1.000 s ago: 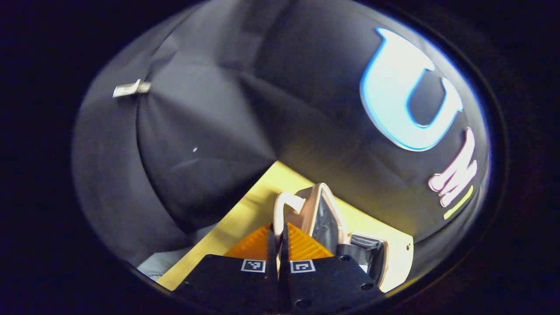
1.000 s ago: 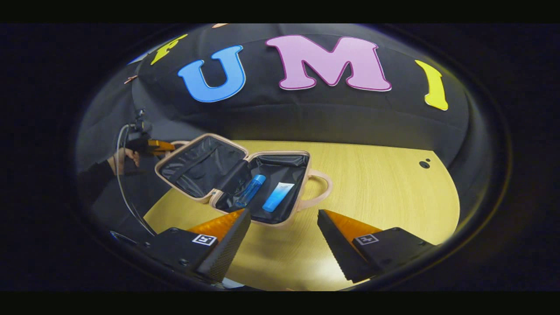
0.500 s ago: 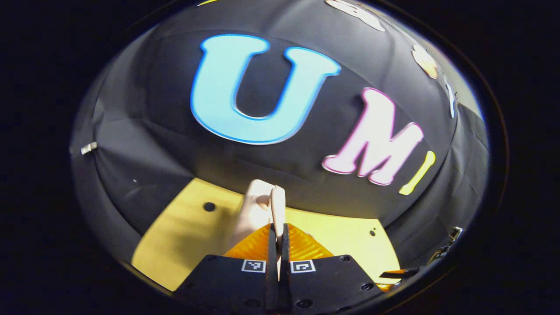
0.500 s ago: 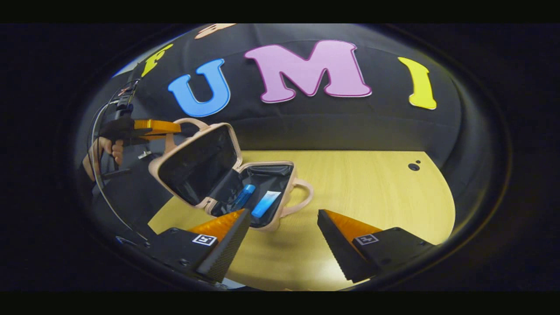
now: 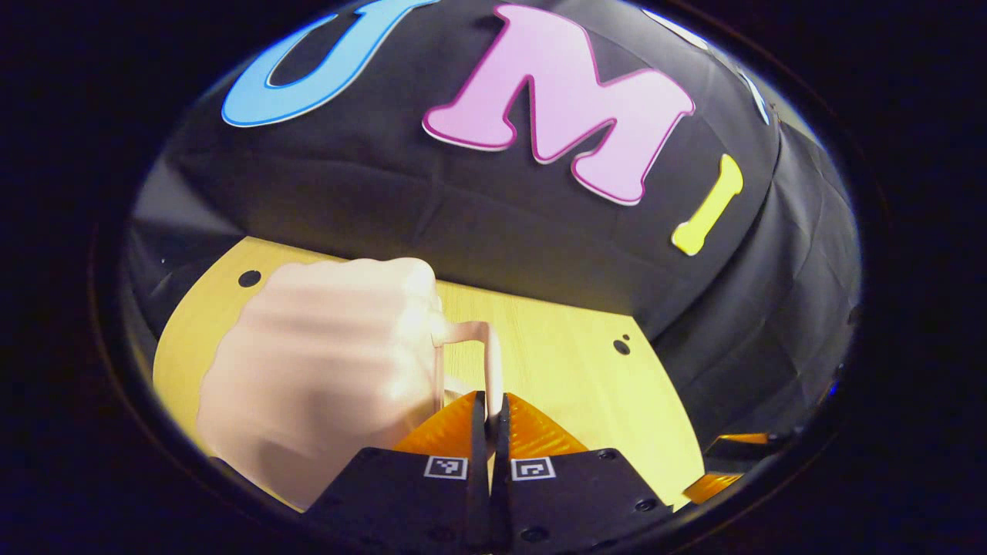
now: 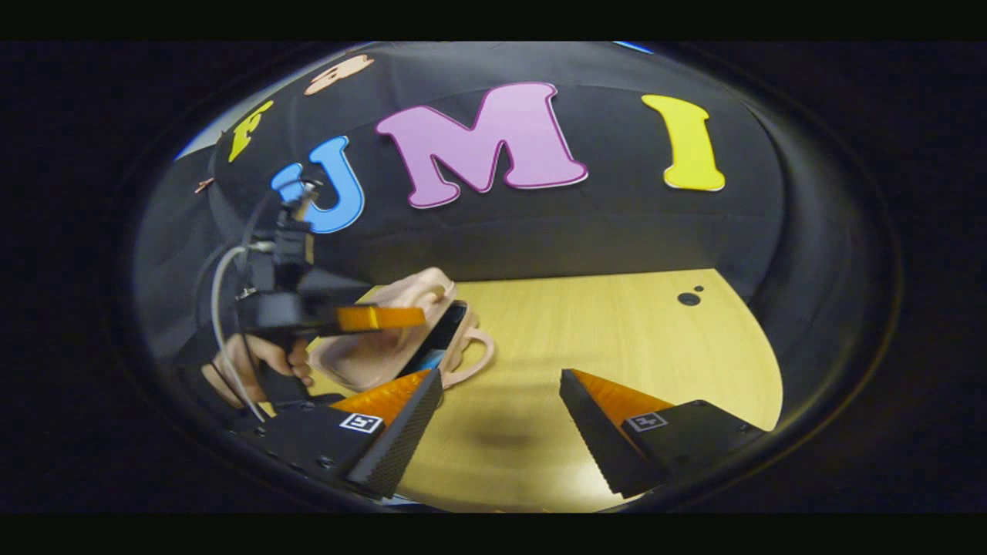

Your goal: First open the suitcase, pack the skin care products into it, and then close the suitcase.

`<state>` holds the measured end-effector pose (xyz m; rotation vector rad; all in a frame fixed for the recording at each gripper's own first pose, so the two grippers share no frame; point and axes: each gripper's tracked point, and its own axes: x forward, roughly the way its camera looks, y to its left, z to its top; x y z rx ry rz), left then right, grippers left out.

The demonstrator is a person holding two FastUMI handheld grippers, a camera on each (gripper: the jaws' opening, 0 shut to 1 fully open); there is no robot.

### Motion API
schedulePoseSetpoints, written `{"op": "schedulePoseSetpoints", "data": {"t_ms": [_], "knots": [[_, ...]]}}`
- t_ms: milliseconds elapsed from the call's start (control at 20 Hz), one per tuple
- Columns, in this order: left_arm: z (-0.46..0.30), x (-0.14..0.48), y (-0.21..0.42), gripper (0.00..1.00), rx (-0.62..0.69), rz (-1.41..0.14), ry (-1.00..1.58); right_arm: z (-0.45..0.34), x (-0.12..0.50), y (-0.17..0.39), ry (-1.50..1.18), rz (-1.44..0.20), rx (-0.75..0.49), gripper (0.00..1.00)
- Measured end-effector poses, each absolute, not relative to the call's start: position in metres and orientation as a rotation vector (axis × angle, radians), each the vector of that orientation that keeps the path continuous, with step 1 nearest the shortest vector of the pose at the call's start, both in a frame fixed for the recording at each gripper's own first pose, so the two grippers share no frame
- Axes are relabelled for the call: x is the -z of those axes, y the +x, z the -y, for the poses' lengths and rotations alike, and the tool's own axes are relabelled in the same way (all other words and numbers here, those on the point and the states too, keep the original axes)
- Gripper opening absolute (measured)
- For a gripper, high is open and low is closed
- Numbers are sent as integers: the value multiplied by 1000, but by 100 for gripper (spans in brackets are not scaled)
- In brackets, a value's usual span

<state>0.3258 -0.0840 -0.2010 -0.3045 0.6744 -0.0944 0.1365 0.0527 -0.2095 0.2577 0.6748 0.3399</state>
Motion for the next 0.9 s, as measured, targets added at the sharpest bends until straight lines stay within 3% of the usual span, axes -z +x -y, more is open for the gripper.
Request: {"op": "schedulePoseSetpoints", "data": {"t_ms": [200, 250, 350, 400, 450, 500, 550, 900], "knots": [[111, 243, 330, 11, 79, -729, -273, -29, 186, 126, 274, -614, -274, 97], [119, 243, 328, 21, 90, -726, -307, -22, 182, 122, 278, -605, -261, 97], [127, 219, 321, 54, 89, -683, -376, -11, 173, 116, 267, -573, -232, 97], [126, 201, 313, 54, 89, -639, -396, -4, 169, 115, 249, -549, -213, 97], [118, 184, 305, 80, 77, -598, -391, 2, 167, 111, 231, -535, -196, 97], [112, 168, 296, 86, 65, -558, -378, 5, 165, 106, 225, -533, -180, 98], [102, 155, 285, 99, 40, -526, -351, 5, 163, 100, 234, -532, -173, 97], [56, 39, 176, 96, -84, -273, -228, -2, 138, 52, 239, -510, -162, 98]]}}
